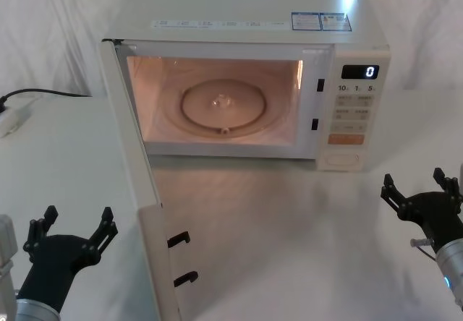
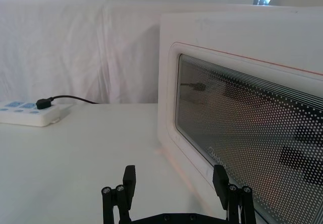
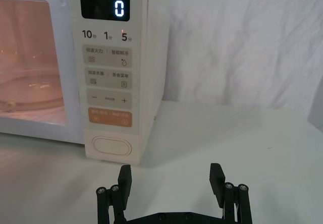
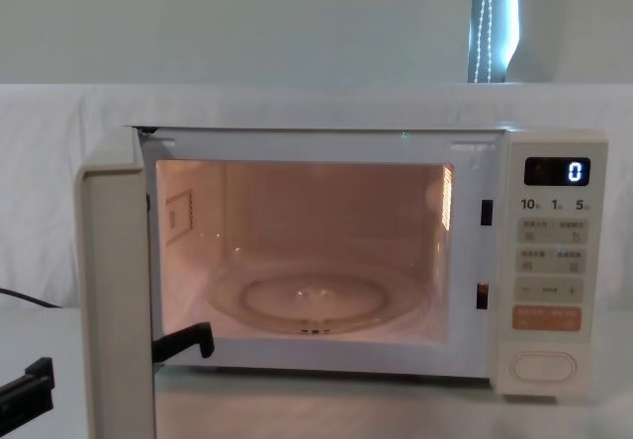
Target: Press the button to open the microwave door with one hand; close the microwave door with the other hand.
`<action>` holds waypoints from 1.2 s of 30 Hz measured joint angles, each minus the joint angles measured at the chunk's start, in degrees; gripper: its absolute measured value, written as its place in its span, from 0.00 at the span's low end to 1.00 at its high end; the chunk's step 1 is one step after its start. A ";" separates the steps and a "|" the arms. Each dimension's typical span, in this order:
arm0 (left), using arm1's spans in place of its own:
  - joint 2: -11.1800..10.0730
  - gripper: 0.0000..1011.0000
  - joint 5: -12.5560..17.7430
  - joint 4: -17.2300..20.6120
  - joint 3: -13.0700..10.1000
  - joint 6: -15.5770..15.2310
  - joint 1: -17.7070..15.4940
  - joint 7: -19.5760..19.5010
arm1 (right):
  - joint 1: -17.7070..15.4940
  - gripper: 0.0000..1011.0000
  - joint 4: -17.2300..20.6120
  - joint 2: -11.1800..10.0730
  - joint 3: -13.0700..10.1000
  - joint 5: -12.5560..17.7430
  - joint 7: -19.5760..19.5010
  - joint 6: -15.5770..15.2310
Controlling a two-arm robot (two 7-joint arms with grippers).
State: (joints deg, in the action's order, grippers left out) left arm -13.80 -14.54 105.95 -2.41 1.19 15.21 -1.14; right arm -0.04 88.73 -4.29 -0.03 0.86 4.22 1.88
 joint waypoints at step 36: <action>0.00 0.99 0.00 0.00 0.00 0.00 0.00 0.00 | 0.00 0.99 0.00 0.00 -0.01 0.00 0.00 0.00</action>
State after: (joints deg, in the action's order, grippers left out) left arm -13.81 -14.54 105.95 -2.41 1.19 15.21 -1.14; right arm -0.04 88.73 -4.29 -0.03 0.86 4.22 1.88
